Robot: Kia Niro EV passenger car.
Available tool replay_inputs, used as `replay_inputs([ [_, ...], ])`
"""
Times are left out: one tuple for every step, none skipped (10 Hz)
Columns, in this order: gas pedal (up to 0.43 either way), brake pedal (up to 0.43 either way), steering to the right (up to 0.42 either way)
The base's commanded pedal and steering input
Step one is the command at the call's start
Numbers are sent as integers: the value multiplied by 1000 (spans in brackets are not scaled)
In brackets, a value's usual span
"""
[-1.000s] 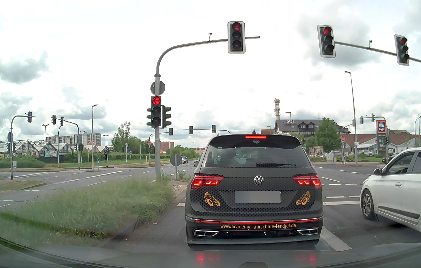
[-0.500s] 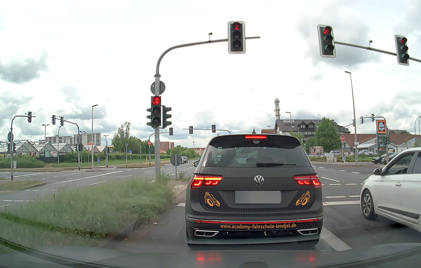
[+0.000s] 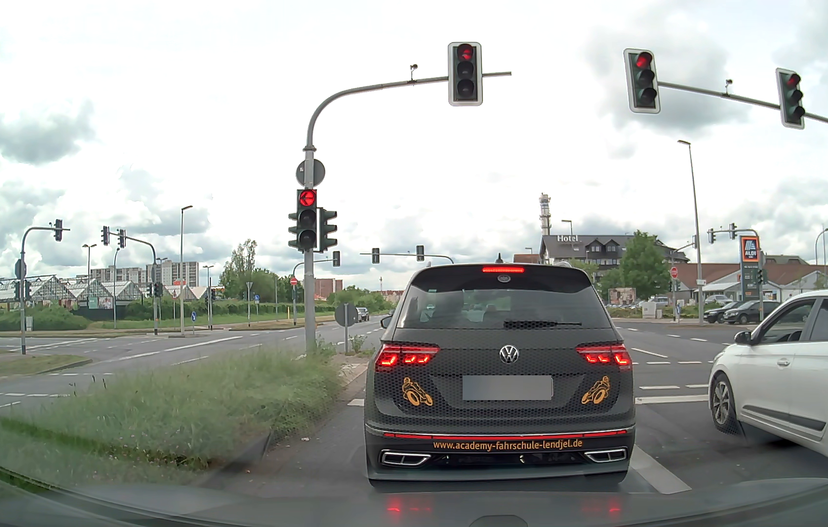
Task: Follow the waypoints while adhering to traffic rules and regulations
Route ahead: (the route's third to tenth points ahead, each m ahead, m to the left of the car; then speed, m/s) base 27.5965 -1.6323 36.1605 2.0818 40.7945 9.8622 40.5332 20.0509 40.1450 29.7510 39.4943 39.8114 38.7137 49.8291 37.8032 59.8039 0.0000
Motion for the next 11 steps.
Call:
replay_inputs([
  [0, 256, 6],
  [0, 256, 6],
  [0, 256, 6],
  [0, 256, 6],
  [0, 256, 6],
  [0, 256, 6],
  [0, 256, 6],
  [0, 256, 6],
  [0, 256, 6],
  [0, 256, 6],
  [0, 262, 6],
])
